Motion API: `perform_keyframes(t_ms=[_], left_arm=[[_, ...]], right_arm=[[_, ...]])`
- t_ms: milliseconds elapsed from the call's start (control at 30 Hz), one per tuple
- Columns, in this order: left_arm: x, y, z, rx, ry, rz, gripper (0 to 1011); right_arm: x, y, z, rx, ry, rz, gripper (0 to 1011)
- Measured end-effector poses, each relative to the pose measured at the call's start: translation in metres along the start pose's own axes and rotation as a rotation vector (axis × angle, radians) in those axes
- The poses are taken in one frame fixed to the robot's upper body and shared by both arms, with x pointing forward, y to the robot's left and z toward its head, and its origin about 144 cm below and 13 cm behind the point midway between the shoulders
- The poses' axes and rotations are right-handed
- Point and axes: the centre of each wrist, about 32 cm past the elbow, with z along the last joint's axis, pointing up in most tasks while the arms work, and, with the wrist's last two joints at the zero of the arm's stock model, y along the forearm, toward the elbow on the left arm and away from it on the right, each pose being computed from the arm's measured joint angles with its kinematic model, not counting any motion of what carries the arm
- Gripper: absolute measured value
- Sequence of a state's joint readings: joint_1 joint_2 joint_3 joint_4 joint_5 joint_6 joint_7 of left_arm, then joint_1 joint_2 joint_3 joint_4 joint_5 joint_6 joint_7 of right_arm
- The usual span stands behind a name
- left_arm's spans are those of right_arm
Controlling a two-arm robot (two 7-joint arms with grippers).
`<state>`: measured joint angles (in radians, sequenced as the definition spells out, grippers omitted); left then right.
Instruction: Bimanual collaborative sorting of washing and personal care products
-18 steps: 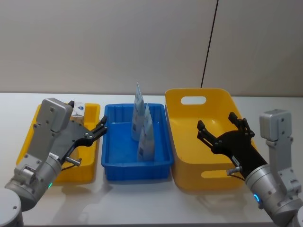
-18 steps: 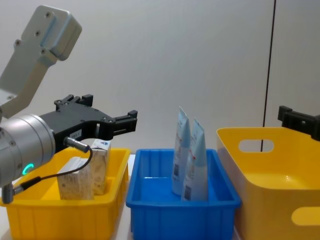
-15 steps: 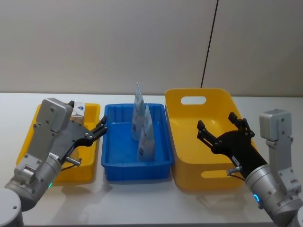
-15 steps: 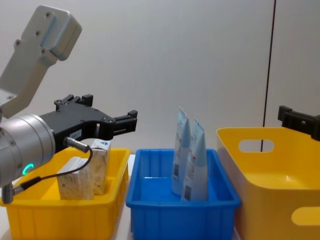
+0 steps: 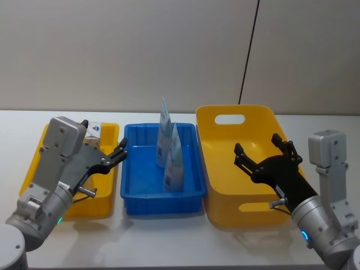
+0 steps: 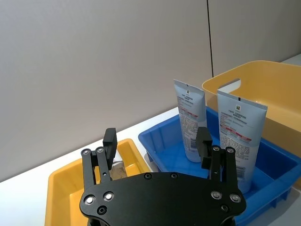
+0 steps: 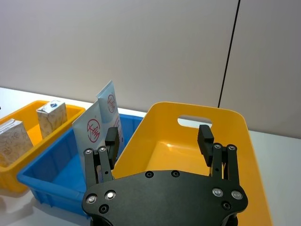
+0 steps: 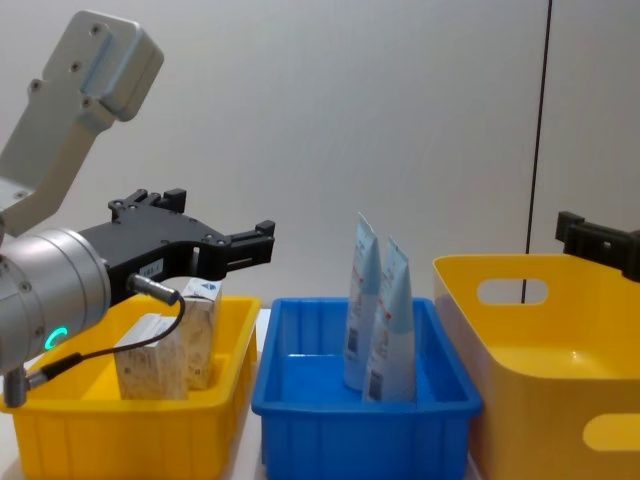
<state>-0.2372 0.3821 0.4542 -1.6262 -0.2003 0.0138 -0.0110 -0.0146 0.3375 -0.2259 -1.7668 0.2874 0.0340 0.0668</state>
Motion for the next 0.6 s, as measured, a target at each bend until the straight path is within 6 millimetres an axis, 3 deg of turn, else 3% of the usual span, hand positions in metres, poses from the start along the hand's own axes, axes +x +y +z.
perform_keyframes(t_ms=[600], left_arm=[[0.0,0.0,0.0,0.0,0.0,0.0,1001]], right_arm=[[0.0,0.0,0.0,0.0,0.0,0.0,1002]])
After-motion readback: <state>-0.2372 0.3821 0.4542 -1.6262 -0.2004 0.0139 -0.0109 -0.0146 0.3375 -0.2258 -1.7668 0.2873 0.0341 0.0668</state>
